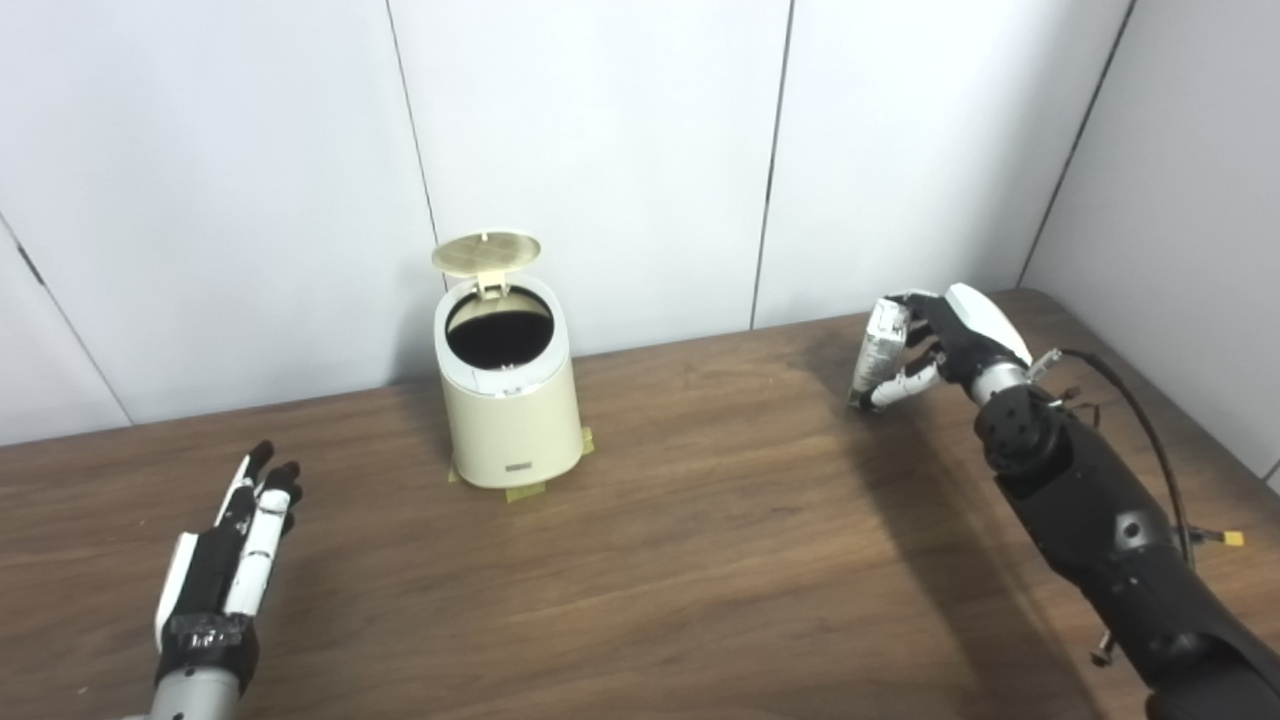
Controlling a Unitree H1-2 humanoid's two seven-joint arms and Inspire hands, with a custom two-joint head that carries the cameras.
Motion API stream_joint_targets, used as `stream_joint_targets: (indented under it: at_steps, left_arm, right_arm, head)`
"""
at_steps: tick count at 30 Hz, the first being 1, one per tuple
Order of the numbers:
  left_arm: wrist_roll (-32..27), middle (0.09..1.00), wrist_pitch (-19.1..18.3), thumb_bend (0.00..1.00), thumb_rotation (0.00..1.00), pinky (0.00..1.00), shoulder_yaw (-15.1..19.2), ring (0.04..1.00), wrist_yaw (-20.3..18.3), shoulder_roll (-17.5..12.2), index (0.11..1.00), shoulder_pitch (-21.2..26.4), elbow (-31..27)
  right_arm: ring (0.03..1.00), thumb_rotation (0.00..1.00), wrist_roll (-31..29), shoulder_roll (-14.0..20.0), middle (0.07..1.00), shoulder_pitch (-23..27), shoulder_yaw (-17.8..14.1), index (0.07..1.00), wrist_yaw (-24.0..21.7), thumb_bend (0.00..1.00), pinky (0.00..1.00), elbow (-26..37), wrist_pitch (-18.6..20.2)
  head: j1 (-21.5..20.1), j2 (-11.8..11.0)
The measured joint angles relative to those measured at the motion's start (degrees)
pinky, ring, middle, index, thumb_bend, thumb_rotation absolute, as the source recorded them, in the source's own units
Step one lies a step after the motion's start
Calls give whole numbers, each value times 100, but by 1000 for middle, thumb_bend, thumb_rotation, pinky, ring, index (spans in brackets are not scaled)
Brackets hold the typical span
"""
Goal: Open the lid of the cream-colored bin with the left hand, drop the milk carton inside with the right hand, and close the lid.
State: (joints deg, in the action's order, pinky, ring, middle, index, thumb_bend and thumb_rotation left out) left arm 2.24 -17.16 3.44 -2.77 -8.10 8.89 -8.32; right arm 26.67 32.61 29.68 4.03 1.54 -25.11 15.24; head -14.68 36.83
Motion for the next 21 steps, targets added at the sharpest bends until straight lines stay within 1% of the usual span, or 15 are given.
stream_joint_targets:
  at_steps: [1, 2, 3, 4, 5, 6, 8, 10, 14, 17, 21]
  left_arm:
    - [4, 924, -1, 497, 881, 962, -10, 931, 0, 0, 988, 0, 0]
    - [11, 925, -3, 496, 892, 982, -17, 941, -1, -1, 987, 0, 0]
    - [11, 926, -6, 495, 895, 983, -22, 943, -3, -4, 987, 0, -1]
    - [11, 925, -11, 496, 901, 977, -25, 944, -5, -10, 986, -1, -2]
    - [13, 925, -12, 499, 909, 970, -29, 942, -7, -19, 985, -1, -3]
    - [27, 926, -12, 501, 915, 965, -37, 940, -8, -31, 984, -2, -4]
    - [33, 928, -12, 513, 912, 976, -50, 941, -8, -51, 985, -14, -16]
    - [33, 926, -12, 509, 910, 984, -61, 940, -8, -51, 983, -16, -23]
    - [24, 933, -12, 505, 914, 969, -60, 945, -14, -52, 988, -17, -25]
    - [24, 936, -12, 501, 923, 988, -63, 956, -22, -52, 992, -18, -39]
    - [26, 939, -12, 523, 919, 984, -65, 958, -28, -54, 997, -19, -83]
  right_arm:
    - [674, 105, 0, 0, 721, 0, 0, 718, 25, 746, 573, -9, -2]
    - [630, 124, -1, -2, 675, 0, -2, 568, 58, 593, 540, -19, -3]
    - [613, 127, -2, -8, 652, 0, -11, 531, 95, 556, 527, -25, -3]
    - [587, 101, -11, -21, 611, 0, -35, 504, 146, 538, 512, -25, -6]
    - [562, 51, -24, -45, 569, 0, -73, 483, 218, 532, 495, -26, -11]
    - [541, 26, -36, -85, 546, 0, -125, 473, 298, 528, 482, -26, -13]
    - [498, 5, -40, -173, 499, -1, -166, 483, 400, 529, 455, -33, -13]
    - [487, 1, -37, -217, 484, -1, -165, 489, 475, 530, 447, -33, -22]
    - [482, 0, -37, -225, 483, -2, -162, 488, 505, 530, 440, -33, -27]
    - [482, 0, -37, -228, 480, -4, -162, 490, 518, 530, 439, -33, -31]
    - [483, 0, -37, -229, 477, -9, -162, 492, 530, 530, 439, -39, -73]
  head:
    - [9, 9]
    - [9, 17]
    - [9, 18]
    - [9, 18]
    - [9, 18]
    - [9, 18]
    - [-9, 18]
    - [0, 26]
    - [-17, 26]
    - [-18, 35]
    - [-9, 26]
